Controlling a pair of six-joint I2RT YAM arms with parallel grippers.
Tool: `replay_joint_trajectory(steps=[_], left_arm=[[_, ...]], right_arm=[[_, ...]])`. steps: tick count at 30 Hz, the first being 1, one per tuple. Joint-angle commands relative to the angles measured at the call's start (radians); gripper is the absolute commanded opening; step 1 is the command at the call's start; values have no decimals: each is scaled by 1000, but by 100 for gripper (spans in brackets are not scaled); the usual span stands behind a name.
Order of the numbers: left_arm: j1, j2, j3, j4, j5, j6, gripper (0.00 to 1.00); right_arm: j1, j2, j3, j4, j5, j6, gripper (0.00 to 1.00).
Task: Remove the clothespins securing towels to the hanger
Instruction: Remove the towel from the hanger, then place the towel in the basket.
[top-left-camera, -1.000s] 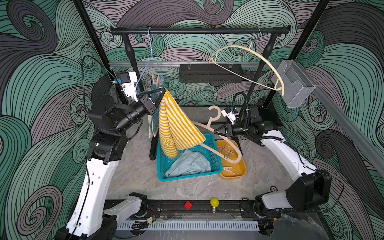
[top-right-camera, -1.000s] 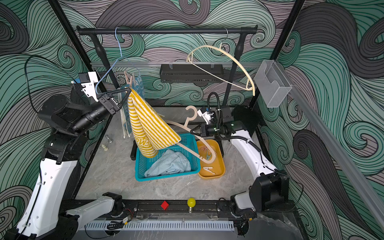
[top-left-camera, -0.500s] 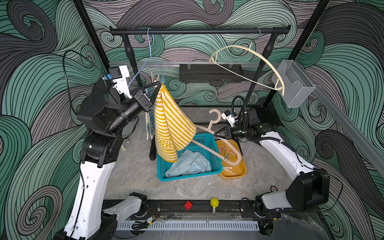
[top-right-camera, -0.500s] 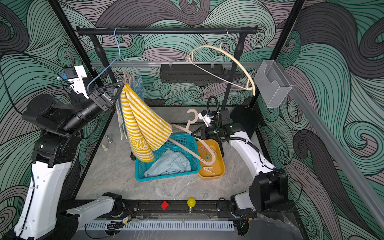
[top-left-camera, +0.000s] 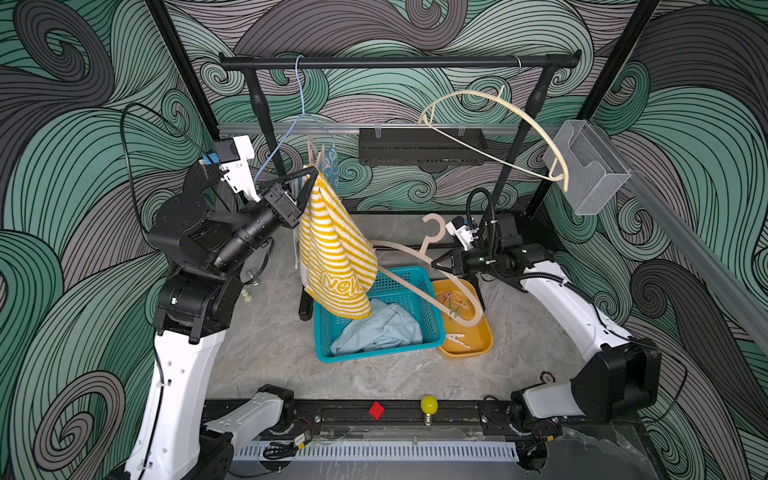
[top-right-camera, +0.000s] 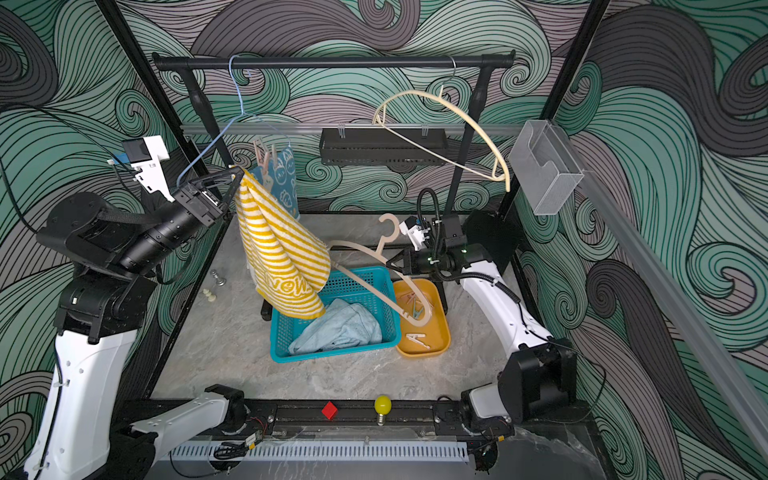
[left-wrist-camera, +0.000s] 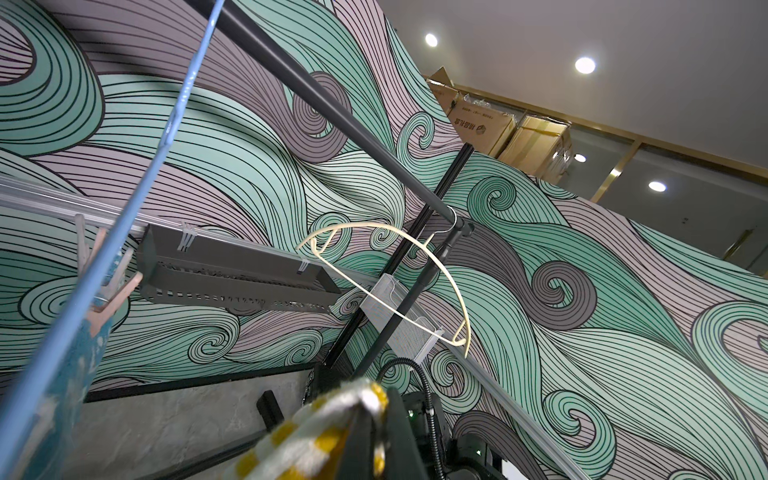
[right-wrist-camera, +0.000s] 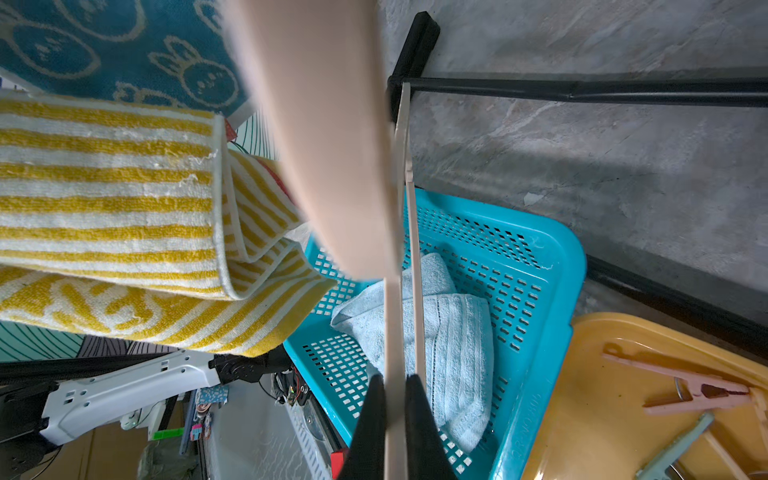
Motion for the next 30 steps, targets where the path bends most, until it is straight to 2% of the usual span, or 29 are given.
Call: replay_joint_trajectory(steps=[1, 13, 30], left_arm=[[-7, -18, 44, -15, -22, 42, 0], [-7, -25, 35, -97, 12, 62, 0], [-6, -75, -102, -162, 30, 84, 0]], right_arm=[[-14, -38, 28, -18, 36, -14, 0], [-68, -94, 43, -7, 65, 5, 0], [-98, -141, 26, 7, 55, 6, 0]])
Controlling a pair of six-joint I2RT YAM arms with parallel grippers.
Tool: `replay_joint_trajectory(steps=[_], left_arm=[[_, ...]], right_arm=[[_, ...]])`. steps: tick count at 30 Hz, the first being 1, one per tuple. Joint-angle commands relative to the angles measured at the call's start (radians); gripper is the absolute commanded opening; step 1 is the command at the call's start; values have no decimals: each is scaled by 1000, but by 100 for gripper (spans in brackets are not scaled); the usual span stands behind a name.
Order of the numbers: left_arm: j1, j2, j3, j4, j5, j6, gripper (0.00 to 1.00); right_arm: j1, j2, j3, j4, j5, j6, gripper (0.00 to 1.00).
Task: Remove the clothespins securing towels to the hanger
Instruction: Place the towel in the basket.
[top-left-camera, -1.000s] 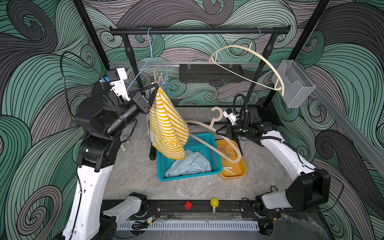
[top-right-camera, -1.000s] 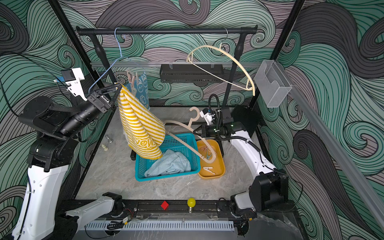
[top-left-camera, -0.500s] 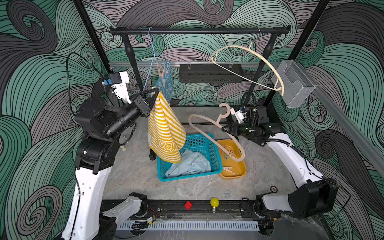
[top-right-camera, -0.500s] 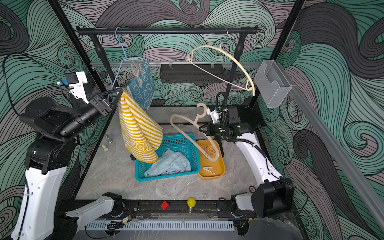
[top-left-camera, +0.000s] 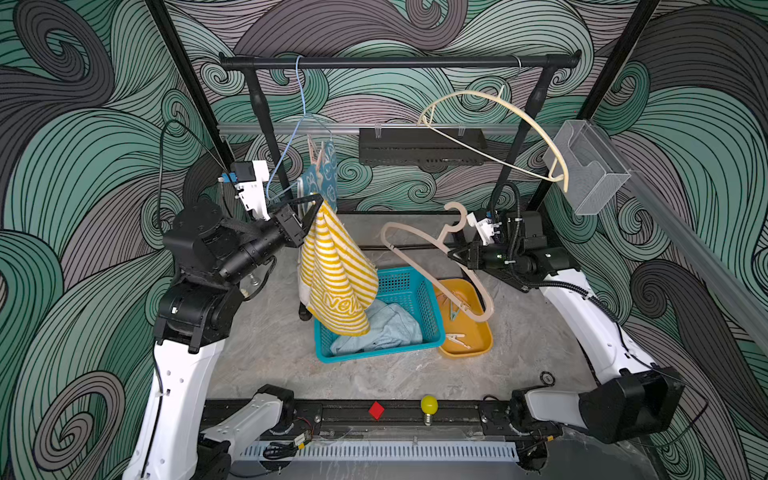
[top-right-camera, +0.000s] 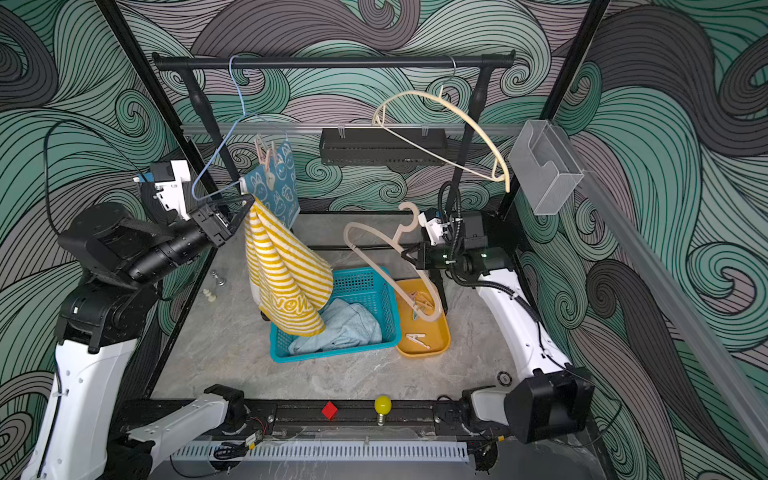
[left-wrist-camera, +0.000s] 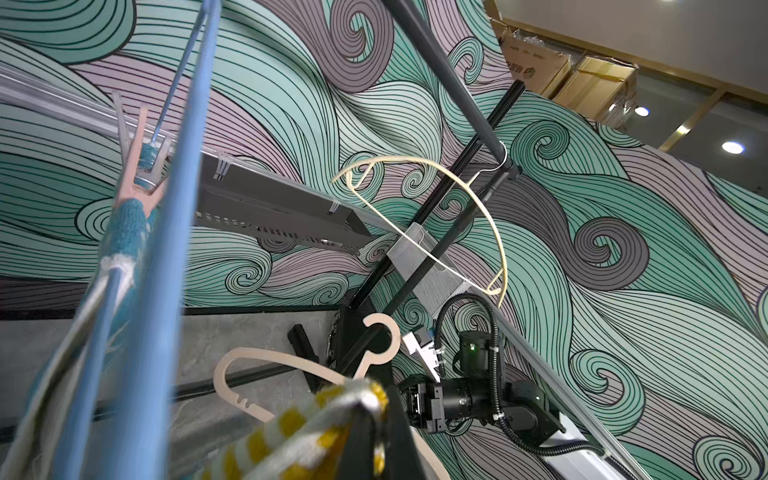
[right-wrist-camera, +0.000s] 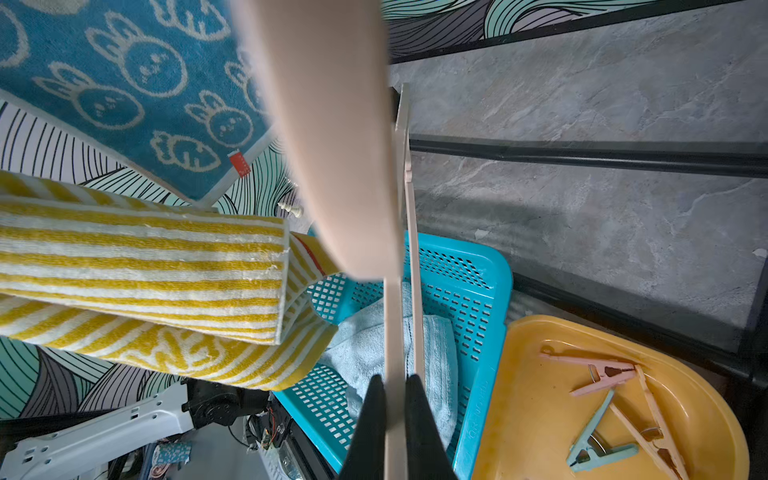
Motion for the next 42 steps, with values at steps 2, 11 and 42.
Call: replay_joint_trajectory(steps=[2, 11, 42], left_arm=[[-7, -34, -29, -2, 10, 30, 0], [-7, -63, -98, -10, -1, 29, 0], [-189, 53, -233, 90, 34, -50, 0]], right_arm=[[-19, -28, 10, 16, -5, 3, 0], [-39, -31, 5, 15, -18, 3, 0], [-78, -43, -65, 60, -49, 18, 0]])
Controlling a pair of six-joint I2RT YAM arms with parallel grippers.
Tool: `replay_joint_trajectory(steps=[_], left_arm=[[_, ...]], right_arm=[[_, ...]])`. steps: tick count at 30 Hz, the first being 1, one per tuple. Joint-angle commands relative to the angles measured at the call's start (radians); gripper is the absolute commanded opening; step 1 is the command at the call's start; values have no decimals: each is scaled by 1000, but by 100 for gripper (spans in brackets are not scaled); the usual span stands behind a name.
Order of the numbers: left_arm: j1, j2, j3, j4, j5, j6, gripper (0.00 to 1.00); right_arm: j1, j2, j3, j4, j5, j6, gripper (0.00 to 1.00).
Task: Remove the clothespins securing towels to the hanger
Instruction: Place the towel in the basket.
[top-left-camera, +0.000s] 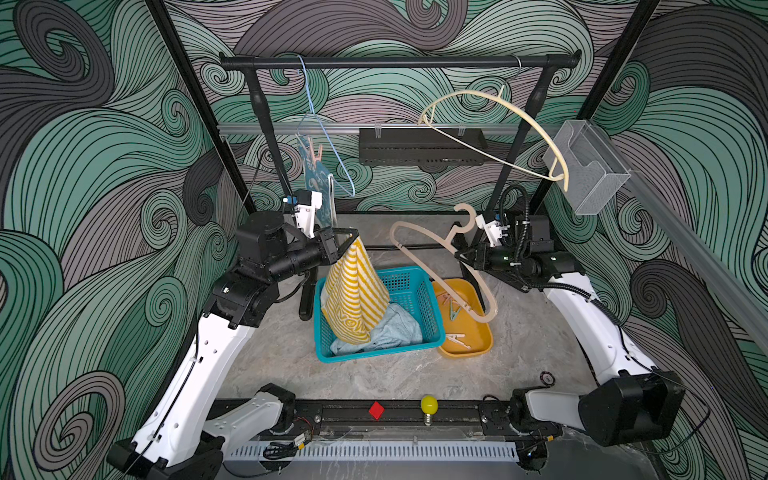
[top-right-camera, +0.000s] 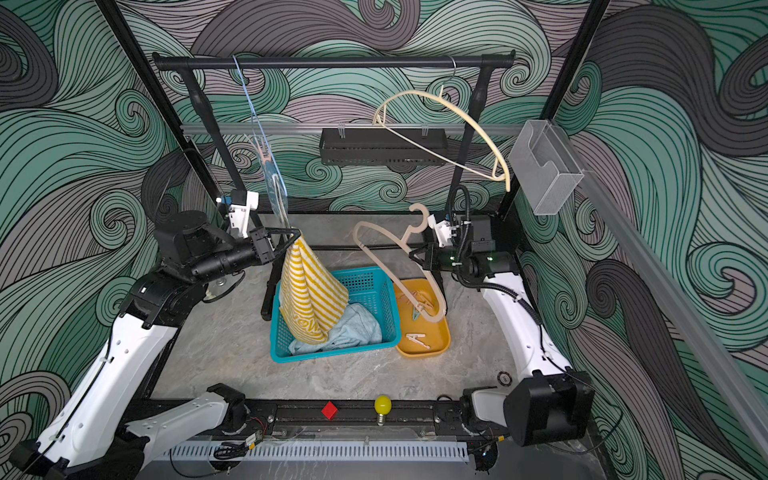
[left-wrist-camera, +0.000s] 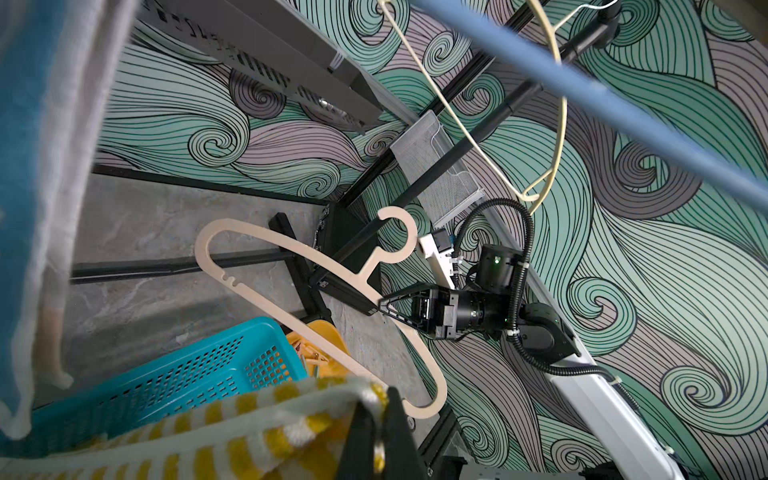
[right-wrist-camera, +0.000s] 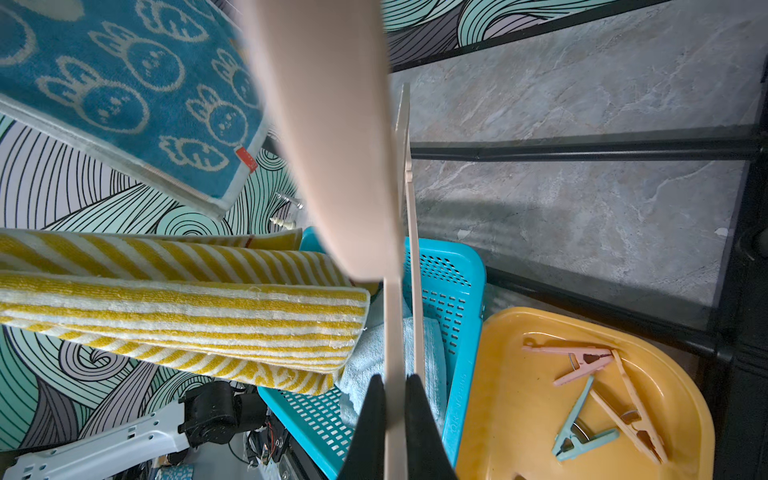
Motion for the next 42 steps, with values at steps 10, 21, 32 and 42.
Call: replay_joint_trajectory(steps=[10, 21, 32, 42], left_arm=[[-149, 105, -34, 149, -77, -10, 0], [-248, 239, -55, 265, -132, -18, 0], [-345, 363, -126, 463, -173, -73, 0], [-380, 377, -302, 556, -272, -123, 0]], right_arm=[[-26, -44, -18, 52, -39, 23, 0], [-48, -65, -17, 96, -39, 79, 0], [-59, -50, -24, 99, -45, 85, 0], [-64, -43, -39, 109, -52, 93, 0]])
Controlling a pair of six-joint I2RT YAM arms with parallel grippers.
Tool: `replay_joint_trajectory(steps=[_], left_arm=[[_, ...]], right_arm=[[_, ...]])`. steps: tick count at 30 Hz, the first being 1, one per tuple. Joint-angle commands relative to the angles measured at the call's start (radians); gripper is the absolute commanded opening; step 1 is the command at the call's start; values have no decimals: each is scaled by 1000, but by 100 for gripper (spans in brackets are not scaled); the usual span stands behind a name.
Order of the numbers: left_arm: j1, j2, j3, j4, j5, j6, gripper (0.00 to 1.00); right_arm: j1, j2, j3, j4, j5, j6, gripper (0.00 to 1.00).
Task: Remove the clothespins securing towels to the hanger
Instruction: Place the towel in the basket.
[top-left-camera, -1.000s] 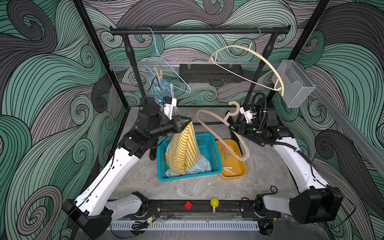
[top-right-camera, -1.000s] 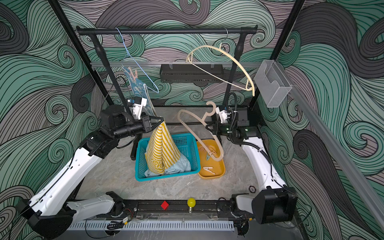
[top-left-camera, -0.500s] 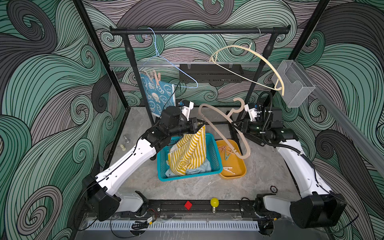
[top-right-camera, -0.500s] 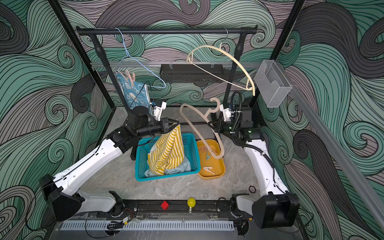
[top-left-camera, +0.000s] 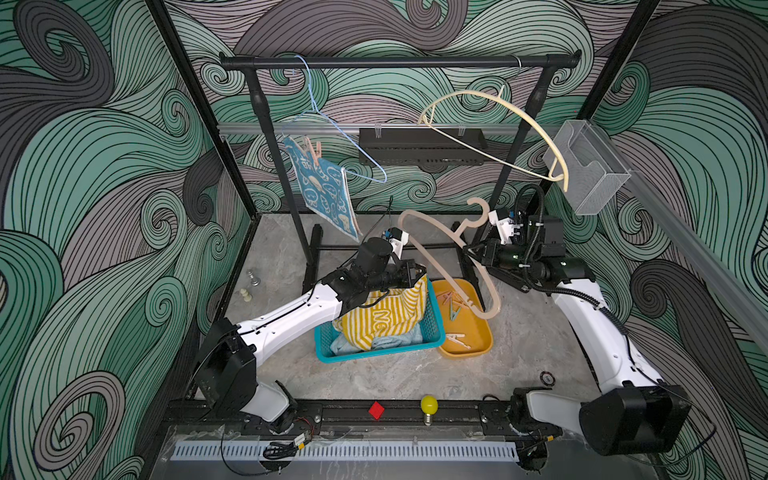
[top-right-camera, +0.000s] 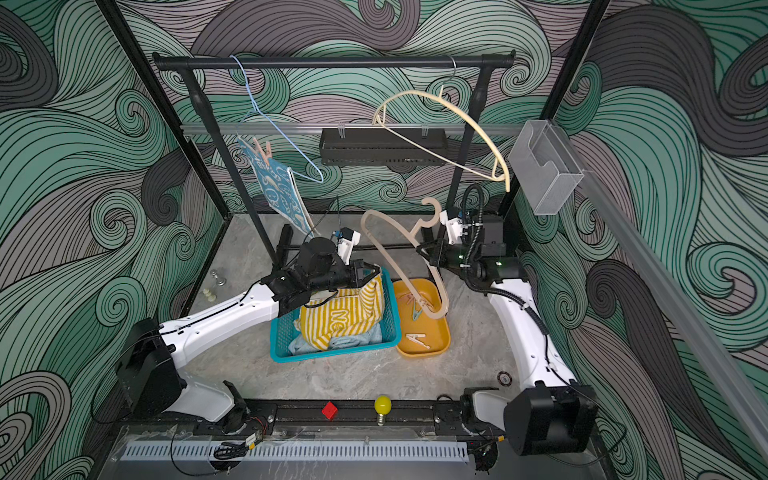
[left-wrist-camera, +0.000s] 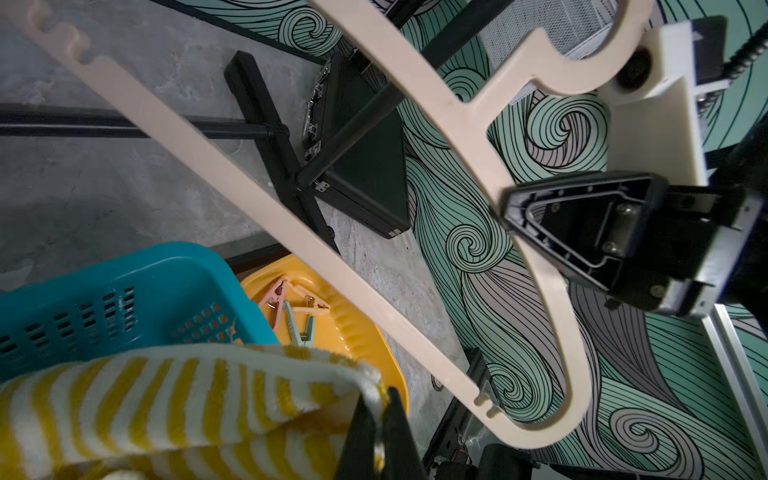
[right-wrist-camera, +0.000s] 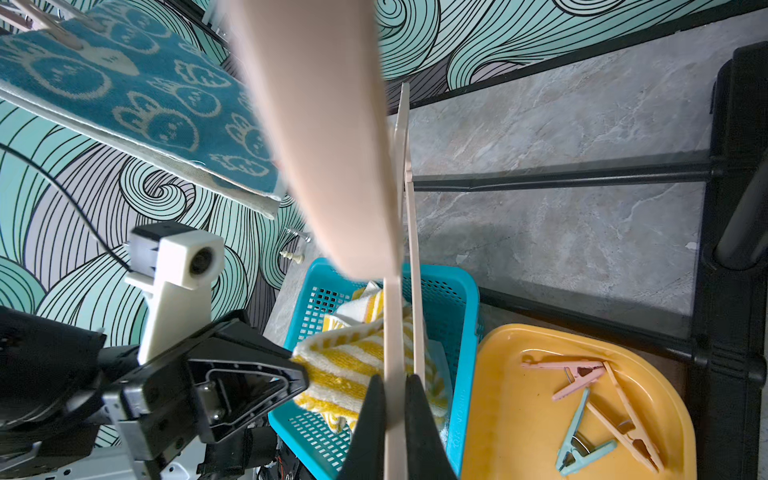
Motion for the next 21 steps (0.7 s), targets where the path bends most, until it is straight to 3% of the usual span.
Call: replay_joint_trajectory(steps=[1, 11, 21], left_arm=[[-4, -39, -47, 64, -62, -29, 0], [-5, -130, -163, -132, -177, -17, 0], [-7, -167, -248, -214, -239, -49, 0]], right_arm=[[-8, 8, -12, 37, -33, 12, 0], [-8, 29, -30, 57, -48, 37, 0], [-7, 29, -27, 43, -56, 34, 0]])
